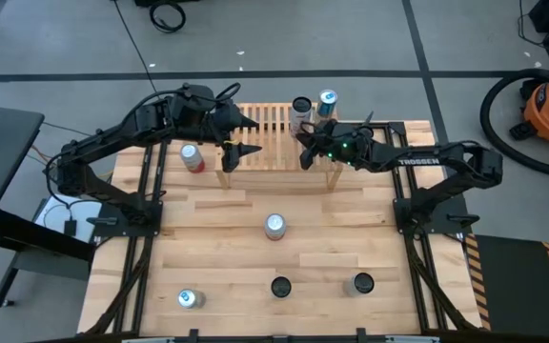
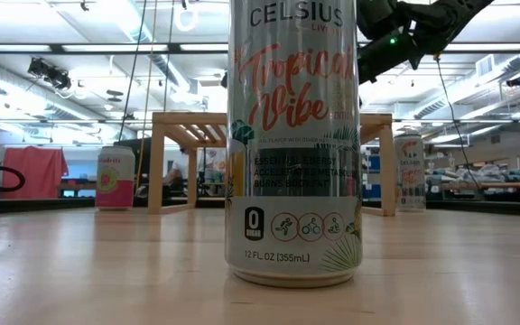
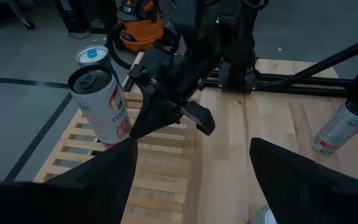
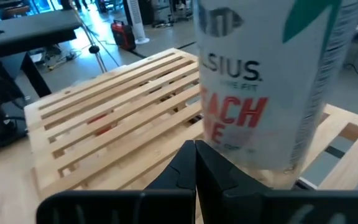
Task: Place canned beverage on shelf
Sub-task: Put the left white pink soda can on the shelf, then put the bottom pink white soda can on the shelf
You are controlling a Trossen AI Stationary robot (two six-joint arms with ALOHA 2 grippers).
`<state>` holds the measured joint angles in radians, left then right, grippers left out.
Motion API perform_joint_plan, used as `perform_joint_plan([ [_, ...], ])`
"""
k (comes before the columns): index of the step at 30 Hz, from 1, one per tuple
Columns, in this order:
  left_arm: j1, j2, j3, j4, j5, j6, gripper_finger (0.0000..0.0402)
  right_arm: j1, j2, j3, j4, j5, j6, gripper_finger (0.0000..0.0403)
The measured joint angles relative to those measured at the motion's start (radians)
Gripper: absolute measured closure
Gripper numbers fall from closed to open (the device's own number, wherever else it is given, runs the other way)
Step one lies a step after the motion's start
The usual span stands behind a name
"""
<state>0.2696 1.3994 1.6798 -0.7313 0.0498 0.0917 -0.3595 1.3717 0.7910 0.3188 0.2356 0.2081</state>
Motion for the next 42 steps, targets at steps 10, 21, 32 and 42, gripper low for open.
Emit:
perform_joint_plan([
  [10,0.000,0.000,0.000,0.001,0.000,0.000,0.0088,-0.042,0.020,0.000,-0.002,-0.004,-0.001,0.0398],
  [21,0.000,0.000,0.000,0.002,0.000,0.000,0.0088,-0.057,0.031,0.000,0.009,-0.026,0.001,0.0398],
  [32,0.000,0.000,0.000,0.002,0.000,0.000,0.0088,-0.068,0.031,0.000,0.011,-0.038,0.001,0.0398],
  [42,0.000,0.000,0.000,0.002,0.000,0.000,0.0088,-0.029,-0.002,0.000,-0.030,-0.076,0.005,0.0396],
])
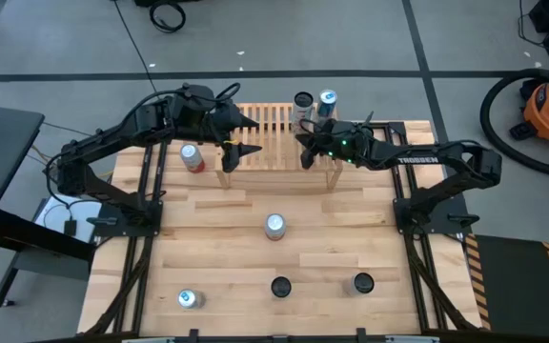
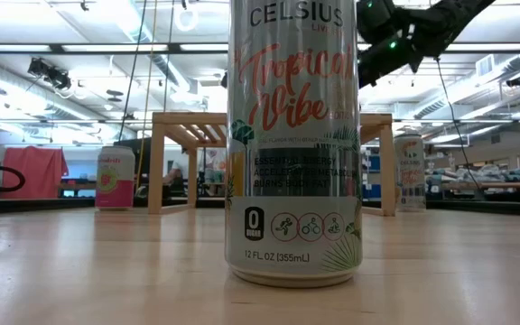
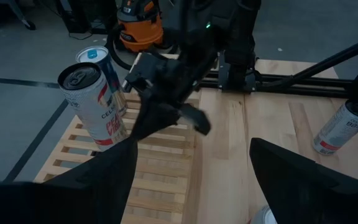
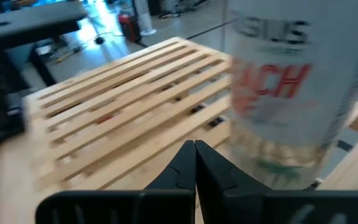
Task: Place canned beverage on shelf
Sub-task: Put the bottom pink white soda can on the shelf
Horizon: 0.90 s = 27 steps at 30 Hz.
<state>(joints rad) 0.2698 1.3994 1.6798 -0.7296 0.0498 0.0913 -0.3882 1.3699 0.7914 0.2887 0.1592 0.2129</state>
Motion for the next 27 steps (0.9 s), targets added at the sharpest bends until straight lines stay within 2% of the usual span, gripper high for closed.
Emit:
perform_joint_plan([
  [17,0.000,0.000,0.000,0.020,0.000,-0.001,0.0088,0.124,-0.385,0.000,-0.160,0.005,-0.058,0.0392],
  [24,0.000,0.000,0.000,0.082,0.000,-0.059,0.0088,0.124,-0.408,0.000,-0.260,0.137,-0.085,0.0394],
  [27,0.000,0.000,0.000,0.093,0.000,-0.073,0.0088,0.124,-0.409,0.000,-0.262,0.135,-0.089,0.0392],
])
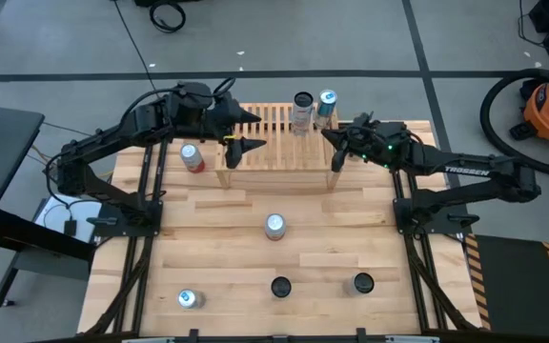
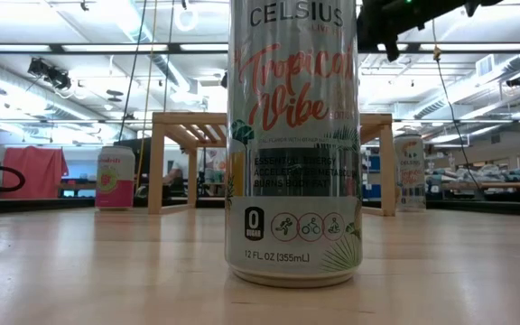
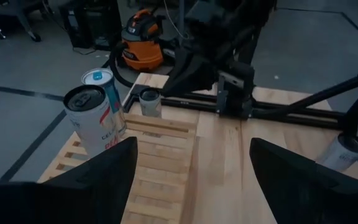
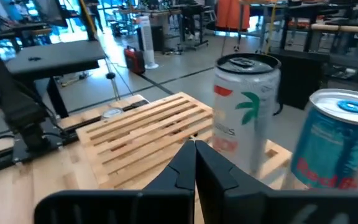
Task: Place canned beverage on shelf
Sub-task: Put the bottom pink white soda can on the shelf
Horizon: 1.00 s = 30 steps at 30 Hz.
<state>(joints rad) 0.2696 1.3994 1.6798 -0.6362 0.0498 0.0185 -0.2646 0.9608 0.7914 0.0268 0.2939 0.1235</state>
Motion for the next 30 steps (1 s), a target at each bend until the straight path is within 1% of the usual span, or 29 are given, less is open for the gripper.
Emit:
perform_joint_plan([
  [5,0.000,0.000,0.000,0.000,0.000,0.001,0.0088,0.001,-0.015,0.000,0.038,-0.059,-0.044,0.0389],
  [8,0.001,0.000,0.000,0.001,0.000,0.038,0.0088,0.001,-0.023,0.000,0.057,-0.112,-0.045,0.0389],
  [12,0.002,0.000,0.000,0.034,-0.002,0.064,0.0088,0.001,-0.028,0.000,0.058,-0.133,-0.045,0.0389],
  [16,0.001,0.000,0.000,0.059,-0.001,0.040,0.0088,0.006,-0.031,0.000,0.043,-0.138,-0.045,0.0382],
  [20,0.000,0.000,0.000,0.058,0.000,-0.005,0.0088,0.022,-0.031,0.000,0.038,-0.139,-0.049,0.0368],
  [26,-0.005,0.002,0.000,0.056,0.000,0.016,0.0088,0.051,-0.032,0.000,0.038,-0.140,-0.094,0.0336],
  [30,-0.006,0.002,0.000,0.061,0.000,-0.010,0.0088,0.068,-0.032,0.000,0.038,-0.140,-0.102,0.0315],
])
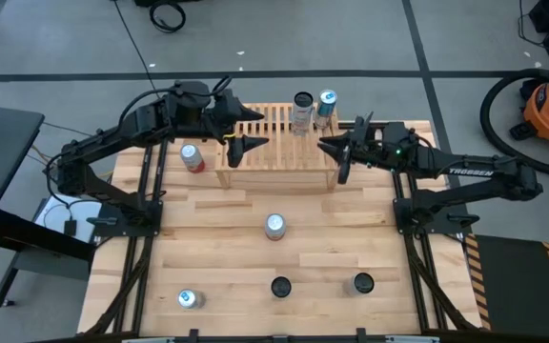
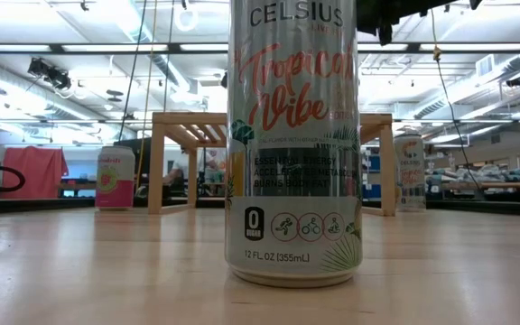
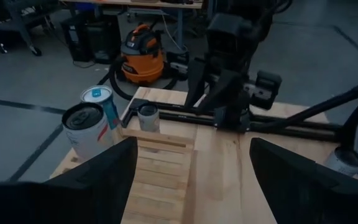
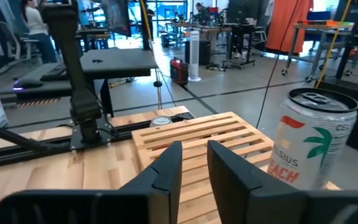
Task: Place canned beverage on shelf
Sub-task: Put the bottom pink white soda can on the shelf
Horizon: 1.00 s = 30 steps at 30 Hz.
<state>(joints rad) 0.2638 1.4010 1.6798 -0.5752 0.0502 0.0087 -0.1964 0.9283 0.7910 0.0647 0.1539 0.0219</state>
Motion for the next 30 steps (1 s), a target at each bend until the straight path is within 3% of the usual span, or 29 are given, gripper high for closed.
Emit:
perform_joint_plan([
  [15,0.001,0.000,0.000,0.001,0.005,-0.034,0.0088,0.051,0.000,0.000,-0.001,0.006,-0.102,0.0274],
  [23,0.000,0.000,0.000,-0.002,0.186,0.034,0.0088,0.084,0.000,0.000,-0.019,0.007,-0.104,0.0253],
  [30,0.000,0.001,0.000,-0.081,0.206,0.035,0.0088,0.134,0.000,0.000,-0.025,0.007,-0.104,0.0239],
])
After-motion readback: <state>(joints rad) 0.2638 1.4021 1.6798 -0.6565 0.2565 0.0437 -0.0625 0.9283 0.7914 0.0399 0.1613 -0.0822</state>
